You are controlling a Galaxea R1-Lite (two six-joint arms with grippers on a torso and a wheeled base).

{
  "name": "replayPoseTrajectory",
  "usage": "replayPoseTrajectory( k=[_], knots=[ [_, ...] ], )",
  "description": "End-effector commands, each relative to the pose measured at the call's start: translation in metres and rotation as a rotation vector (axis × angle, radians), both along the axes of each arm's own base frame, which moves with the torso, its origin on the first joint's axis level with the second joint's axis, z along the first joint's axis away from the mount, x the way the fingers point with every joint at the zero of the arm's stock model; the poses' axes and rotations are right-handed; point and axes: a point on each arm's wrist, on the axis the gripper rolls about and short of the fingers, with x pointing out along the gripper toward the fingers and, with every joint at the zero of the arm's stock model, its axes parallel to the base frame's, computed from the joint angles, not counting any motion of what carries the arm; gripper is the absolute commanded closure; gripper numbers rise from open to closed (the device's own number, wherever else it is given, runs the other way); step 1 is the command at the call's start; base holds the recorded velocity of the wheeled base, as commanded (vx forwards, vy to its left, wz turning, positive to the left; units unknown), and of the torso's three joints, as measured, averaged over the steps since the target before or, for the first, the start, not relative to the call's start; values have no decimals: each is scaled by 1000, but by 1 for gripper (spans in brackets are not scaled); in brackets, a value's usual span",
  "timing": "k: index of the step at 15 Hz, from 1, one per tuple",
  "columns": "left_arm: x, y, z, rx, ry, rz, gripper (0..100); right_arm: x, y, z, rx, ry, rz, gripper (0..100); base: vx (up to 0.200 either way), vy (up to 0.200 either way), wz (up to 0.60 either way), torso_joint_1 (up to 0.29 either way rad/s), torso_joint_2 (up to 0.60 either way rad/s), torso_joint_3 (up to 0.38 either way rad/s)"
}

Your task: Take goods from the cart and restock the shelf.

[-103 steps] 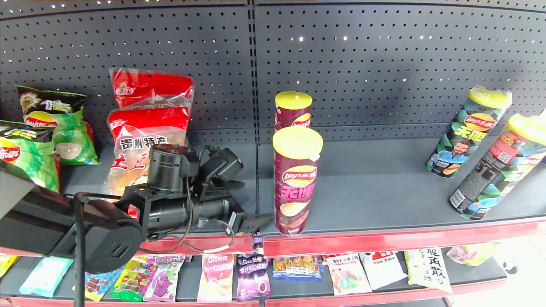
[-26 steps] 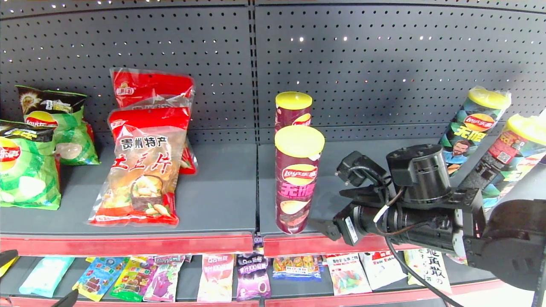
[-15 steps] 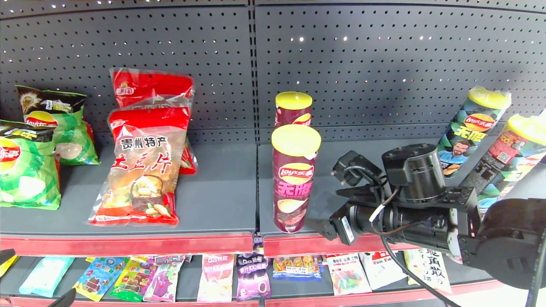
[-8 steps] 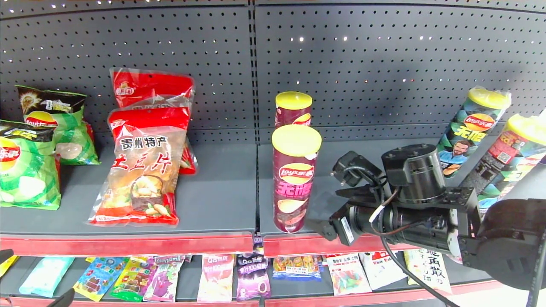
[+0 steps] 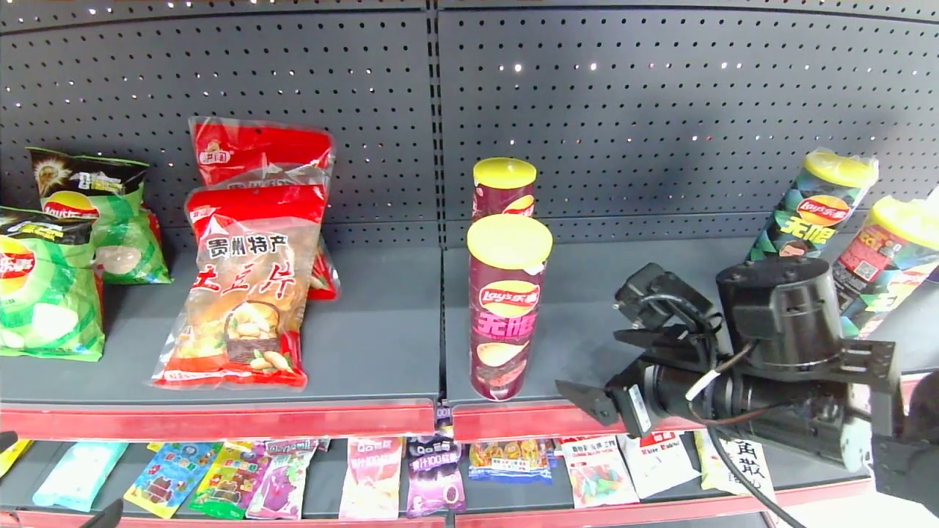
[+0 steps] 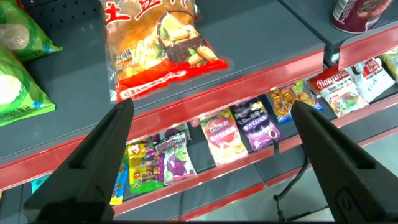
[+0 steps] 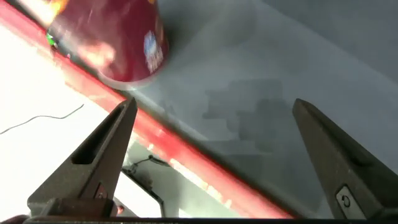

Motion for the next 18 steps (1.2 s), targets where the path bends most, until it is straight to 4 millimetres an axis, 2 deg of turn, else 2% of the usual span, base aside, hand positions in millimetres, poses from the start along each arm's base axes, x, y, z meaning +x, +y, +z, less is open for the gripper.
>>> replayPoseTrajectory(
  k=[1, 5, 8, 10, 13, 18],
  knots=[
    [-2, 1, 2, -4, -17, 6, 0, -55, -43, 27, 76, -119, -27, 0, 0, 0, 0, 0, 0, 0],
    [-5, 4, -7, -22, -10, 109, 0, -133, -108, 32, 103, -359, -121, 0, 0, 0, 0, 0, 0, 0],
    [-9, 7, -13, -68, -10, 193, 0, -170, -150, 34, 10, -420, -448, 0, 0, 0, 0, 0, 0, 0],
    [-11, 9, -14, -52, -10, 214, 0, -191, -162, 33, -15, -425, -589, 0, 0, 0, 0, 0, 0, 0],
    [-12, 9, -11, 10, -35, 202, 0, -198, -165, 32, -17, -436, -703, 0, 0, 0, 0, 0, 0, 0],
    [-19, 11, -11, -5, -70, 202, 0, -197, -165, 28, -27, -421, -718, 0, 0, 0, 0, 0, 0, 0]
  ],
)
